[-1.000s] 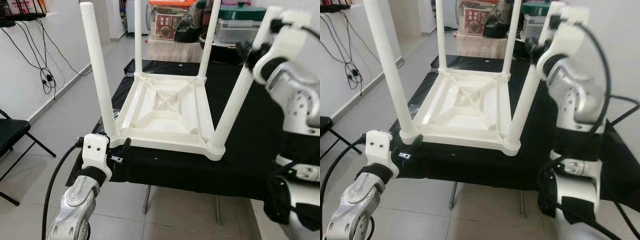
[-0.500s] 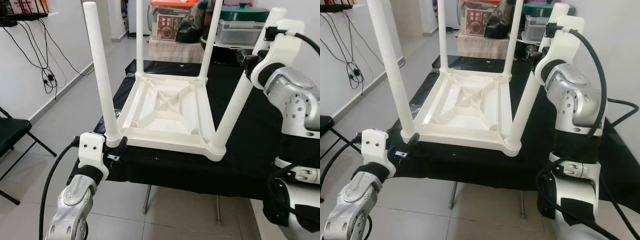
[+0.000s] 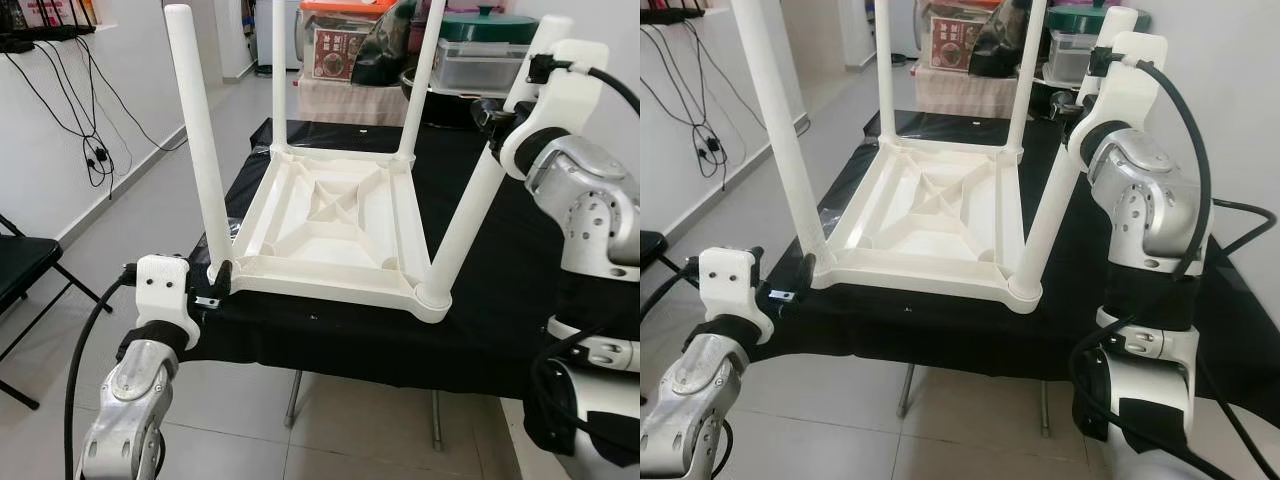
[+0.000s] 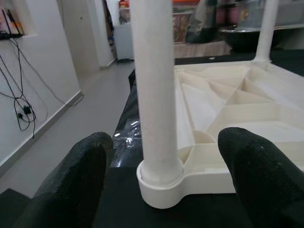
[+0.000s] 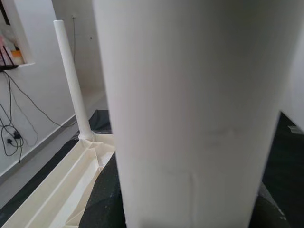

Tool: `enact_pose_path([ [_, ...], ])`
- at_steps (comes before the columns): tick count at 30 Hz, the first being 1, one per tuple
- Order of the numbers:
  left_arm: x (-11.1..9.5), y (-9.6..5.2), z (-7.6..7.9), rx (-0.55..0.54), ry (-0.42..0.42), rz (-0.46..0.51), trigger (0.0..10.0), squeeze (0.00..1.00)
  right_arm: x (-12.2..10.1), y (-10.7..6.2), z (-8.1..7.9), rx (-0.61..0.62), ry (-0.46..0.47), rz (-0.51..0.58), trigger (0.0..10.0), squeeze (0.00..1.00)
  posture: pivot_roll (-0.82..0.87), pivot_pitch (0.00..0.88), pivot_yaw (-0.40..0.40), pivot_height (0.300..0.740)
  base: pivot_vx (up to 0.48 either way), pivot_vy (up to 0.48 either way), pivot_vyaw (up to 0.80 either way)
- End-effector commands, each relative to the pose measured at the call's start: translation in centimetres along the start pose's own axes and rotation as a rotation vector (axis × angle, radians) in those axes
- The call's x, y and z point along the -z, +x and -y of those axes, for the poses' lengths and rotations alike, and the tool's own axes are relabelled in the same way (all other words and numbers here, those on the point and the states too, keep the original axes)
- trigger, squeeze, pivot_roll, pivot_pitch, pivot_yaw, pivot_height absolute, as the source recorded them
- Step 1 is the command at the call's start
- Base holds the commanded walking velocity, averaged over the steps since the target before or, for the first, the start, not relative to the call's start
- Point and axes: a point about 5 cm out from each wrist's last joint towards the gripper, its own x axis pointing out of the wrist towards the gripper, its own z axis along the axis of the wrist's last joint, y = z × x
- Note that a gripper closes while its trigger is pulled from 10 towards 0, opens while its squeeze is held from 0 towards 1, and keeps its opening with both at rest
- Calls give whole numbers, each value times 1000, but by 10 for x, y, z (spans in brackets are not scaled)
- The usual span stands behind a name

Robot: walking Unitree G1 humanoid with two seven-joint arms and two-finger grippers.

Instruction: Building children table

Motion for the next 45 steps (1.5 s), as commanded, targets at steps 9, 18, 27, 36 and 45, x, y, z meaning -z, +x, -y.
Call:
enact_pose_path([
  [9, 11, 29, -21, -15, 28, -15, 10000, 0, 10, -1, 2, 11, 40, -47, 10000, 0, -86, 35, -63, 740, 0, 0, 0],
  [18, 24, 47, -34, -4, 44, -68, 10000, 0, 8, -5, -1, 5, 49, -47, 10000, 0, -110, 59, -53, 740, 0, 0, 0],
  [27, 31, 67, -38, 54, 23, -86, 10000, 0, 2, -11, -3, -7, 48, -53, 10000, 0, -166, 105, -59, 740, 0, 0, 0],
  [36, 27, 82, -20, 192, -17, -67, 10000, 1000, -1, -17, -6, -21, 43, -65, 10000, 0, -192, 147, -59, 740, 0, 0, 0],
  [45, 23, 87, -15, 244, -50, -44, 10000, 1000, -1, -17, -11, -39, 47, -75, 10000, 0, -188, 153, -66, 740, 0, 0, 0],
])
